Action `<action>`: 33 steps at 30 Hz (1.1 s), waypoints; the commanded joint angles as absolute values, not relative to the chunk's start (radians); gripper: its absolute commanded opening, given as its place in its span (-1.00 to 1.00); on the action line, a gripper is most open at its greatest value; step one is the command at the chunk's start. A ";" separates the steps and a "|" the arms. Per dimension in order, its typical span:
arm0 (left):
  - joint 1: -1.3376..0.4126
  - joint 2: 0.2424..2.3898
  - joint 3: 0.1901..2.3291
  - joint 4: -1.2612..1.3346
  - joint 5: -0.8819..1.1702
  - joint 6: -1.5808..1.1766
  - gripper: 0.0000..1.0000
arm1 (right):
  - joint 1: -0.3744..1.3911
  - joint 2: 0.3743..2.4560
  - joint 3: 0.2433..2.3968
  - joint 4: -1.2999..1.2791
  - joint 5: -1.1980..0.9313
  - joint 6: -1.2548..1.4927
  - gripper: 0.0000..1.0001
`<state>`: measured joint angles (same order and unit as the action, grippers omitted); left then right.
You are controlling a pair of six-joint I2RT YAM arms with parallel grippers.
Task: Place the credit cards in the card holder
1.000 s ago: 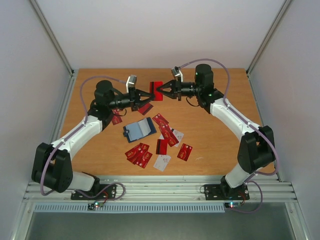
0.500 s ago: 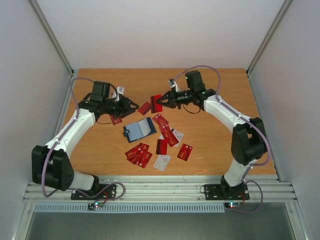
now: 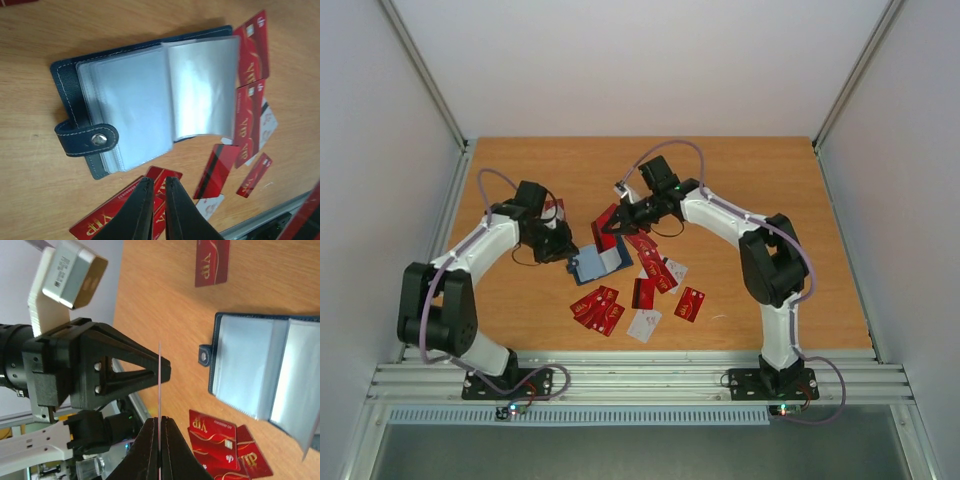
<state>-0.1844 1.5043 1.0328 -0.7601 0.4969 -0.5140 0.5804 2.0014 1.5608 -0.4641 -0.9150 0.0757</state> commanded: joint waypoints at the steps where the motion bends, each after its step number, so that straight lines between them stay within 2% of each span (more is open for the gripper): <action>1: -0.179 1.565 1.047 -0.747 0.515 -0.457 -0.80 | 0.589 2.059 1.630 -0.506 -0.865 0.032 -0.98; 14: -0.270 1.710 1.150 -0.758 0.545 -0.445 -0.70 | 0.588 2.198 1.723 -0.566 -0.844 -0.044 -0.98; 23: -0.263 1.778 1.149 -0.815 0.418 -0.414 -0.77 | 0.588 2.237 1.722 -0.592 -0.816 -0.096 -0.97; 33: -0.258 1.825 1.147 -0.830 0.370 -0.370 -0.82 | 0.589 2.251 1.664 -0.540 -0.799 -0.129 -0.97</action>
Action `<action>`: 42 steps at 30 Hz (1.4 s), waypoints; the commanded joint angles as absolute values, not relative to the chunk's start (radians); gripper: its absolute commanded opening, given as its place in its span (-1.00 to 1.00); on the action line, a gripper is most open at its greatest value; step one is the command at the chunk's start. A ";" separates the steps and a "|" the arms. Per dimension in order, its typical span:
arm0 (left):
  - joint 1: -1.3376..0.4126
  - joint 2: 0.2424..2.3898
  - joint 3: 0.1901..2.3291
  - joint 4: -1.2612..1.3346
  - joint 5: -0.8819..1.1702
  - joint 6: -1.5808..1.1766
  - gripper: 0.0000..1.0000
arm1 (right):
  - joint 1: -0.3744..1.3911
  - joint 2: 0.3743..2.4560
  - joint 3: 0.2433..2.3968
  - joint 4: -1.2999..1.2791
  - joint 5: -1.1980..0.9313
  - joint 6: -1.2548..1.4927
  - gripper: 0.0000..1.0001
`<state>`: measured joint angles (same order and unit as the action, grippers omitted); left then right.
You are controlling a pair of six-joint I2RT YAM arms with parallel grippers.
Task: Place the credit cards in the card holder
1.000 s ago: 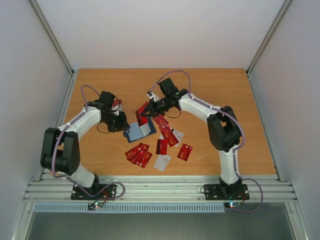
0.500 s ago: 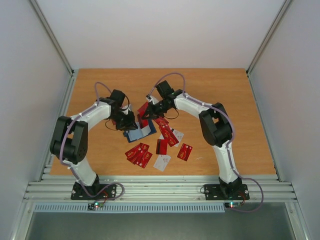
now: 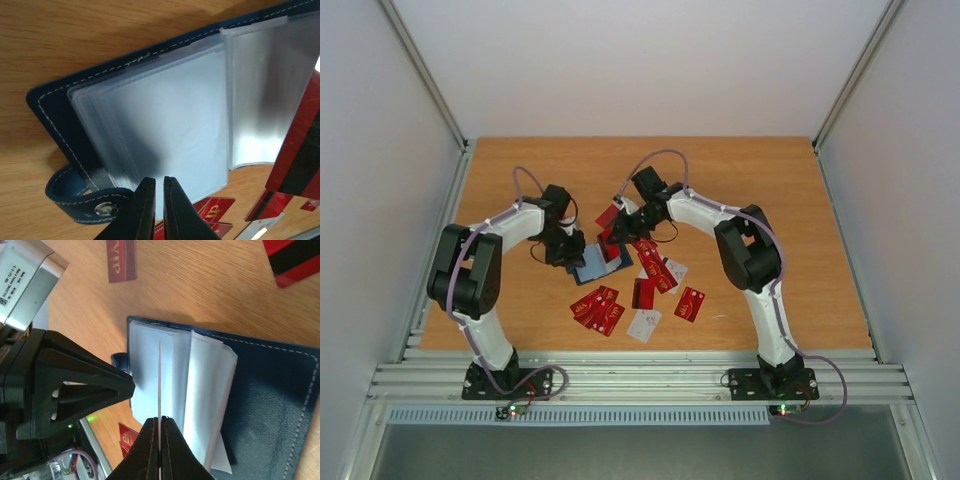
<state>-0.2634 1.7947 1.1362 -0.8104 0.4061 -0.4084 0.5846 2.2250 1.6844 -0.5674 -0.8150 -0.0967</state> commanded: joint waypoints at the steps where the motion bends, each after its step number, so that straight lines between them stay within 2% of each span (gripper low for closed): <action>1: -0.257 1.832 1.144 -0.830 0.369 -0.367 -0.83 | 0.589 2.255 1.661 -0.534 -0.799 -0.128 -0.97; 11: -0.254 1.860 1.136 -0.823 0.362 -0.350 -0.84 | 0.609 2.286 1.658 -0.526 -0.780 -0.138 -0.98; 24: -0.253 1.778 1.186 -0.917 0.305 -0.355 -0.81 | 0.621 2.299 1.657 -0.537 -0.788 -0.150 -0.98; 42: -0.254 1.874 1.178 -0.893 0.296 -0.320 -0.83 | 0.621 2.333 1.738 -0.593 -0.864 -0.146 -0.98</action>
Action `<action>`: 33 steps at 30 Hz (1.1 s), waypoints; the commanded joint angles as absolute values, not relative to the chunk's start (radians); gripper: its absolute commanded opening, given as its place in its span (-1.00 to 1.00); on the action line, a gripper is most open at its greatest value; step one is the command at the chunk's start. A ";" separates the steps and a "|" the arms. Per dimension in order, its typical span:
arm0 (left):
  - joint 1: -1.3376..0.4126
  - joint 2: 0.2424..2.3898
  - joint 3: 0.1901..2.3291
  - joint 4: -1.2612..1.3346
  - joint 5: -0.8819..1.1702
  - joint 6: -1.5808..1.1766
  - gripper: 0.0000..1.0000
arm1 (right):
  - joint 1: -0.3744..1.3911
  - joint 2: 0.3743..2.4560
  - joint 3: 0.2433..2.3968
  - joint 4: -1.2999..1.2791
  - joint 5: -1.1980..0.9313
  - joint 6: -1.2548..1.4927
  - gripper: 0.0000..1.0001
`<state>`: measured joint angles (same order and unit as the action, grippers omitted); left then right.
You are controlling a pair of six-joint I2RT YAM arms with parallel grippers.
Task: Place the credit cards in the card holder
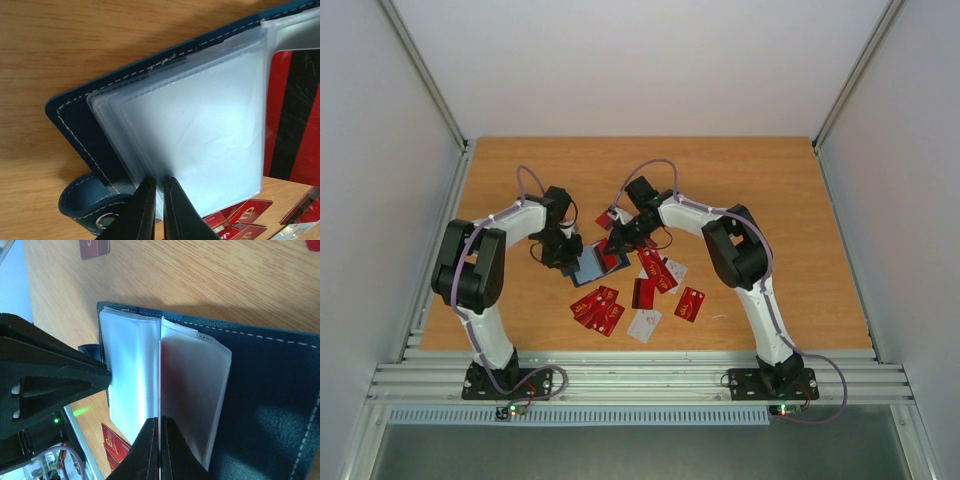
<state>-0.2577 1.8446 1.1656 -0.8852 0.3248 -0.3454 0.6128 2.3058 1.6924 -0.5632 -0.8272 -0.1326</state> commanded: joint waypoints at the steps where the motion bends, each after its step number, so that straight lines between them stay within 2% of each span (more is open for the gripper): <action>1: -0.253 1.877 1.178 -0.893 0.294 -0.315 -0.83 | 0.621 2.336 1.744 -0.597 -0.867 -0.146 -0.98; 13: -0.254 1.893 1.164 -0.890 0.285 -0.291 -0.85 | 0.616 2.360 1.791 -0.590 -0.864 -0.114 -0.97; 33: -0.255 1.893 1.150 -0.886 0.300 -0.288 -0.90 | 0.577 2.355 1.735 -0.426 -0.867 -0.002 -0.98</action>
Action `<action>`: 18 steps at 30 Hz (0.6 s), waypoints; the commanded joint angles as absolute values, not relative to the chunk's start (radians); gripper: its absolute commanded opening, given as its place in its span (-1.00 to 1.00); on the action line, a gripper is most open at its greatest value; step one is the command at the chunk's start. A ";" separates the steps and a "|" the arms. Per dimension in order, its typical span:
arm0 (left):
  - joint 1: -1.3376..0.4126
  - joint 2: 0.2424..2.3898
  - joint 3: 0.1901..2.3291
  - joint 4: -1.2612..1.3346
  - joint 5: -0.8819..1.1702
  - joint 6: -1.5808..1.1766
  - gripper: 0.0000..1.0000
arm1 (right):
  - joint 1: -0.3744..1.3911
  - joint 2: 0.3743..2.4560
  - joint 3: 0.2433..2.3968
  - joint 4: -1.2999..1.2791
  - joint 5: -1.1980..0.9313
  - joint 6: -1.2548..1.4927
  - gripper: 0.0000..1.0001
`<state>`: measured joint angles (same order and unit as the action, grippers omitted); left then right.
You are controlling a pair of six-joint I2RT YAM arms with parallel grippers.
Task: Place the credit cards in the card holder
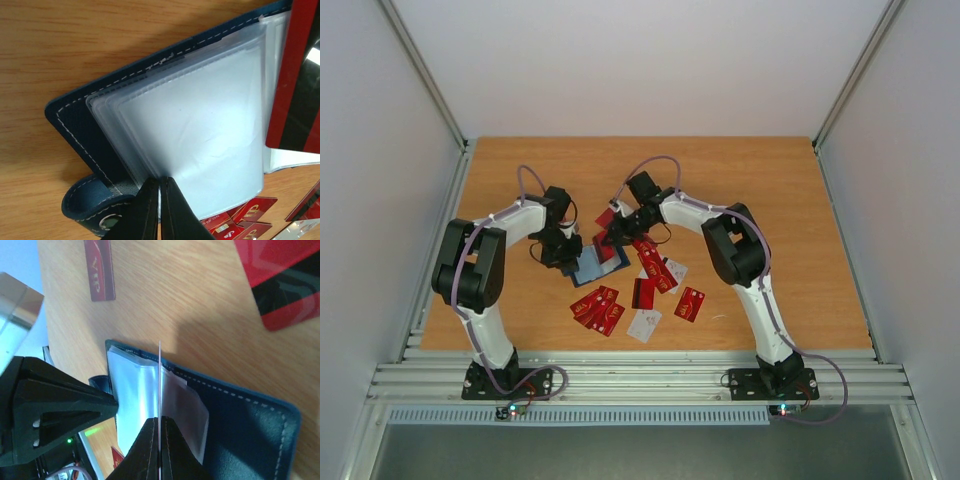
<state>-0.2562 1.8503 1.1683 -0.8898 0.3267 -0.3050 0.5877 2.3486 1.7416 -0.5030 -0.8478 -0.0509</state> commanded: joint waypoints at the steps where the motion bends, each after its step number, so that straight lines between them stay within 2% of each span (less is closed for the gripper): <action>1: -0.254 1.893 1.150 -0.885 0.301 -0.288 -0.90 | 0.578 2.355 1.734 -0.415 -0.874 0.032 -0.98; 18: -0.254 1.889 1.144 -0.875 0.314 -0.296 -0.91 | 0.581 2.366 1.671 -0.303 -0.935 0.108 -0.98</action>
<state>-0.2527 1.8503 1.1679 -0.8898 0.3325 -0.3054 0.5789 2.3501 1.6924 -0.3580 -0.8955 0.0746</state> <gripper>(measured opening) 0.047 0.015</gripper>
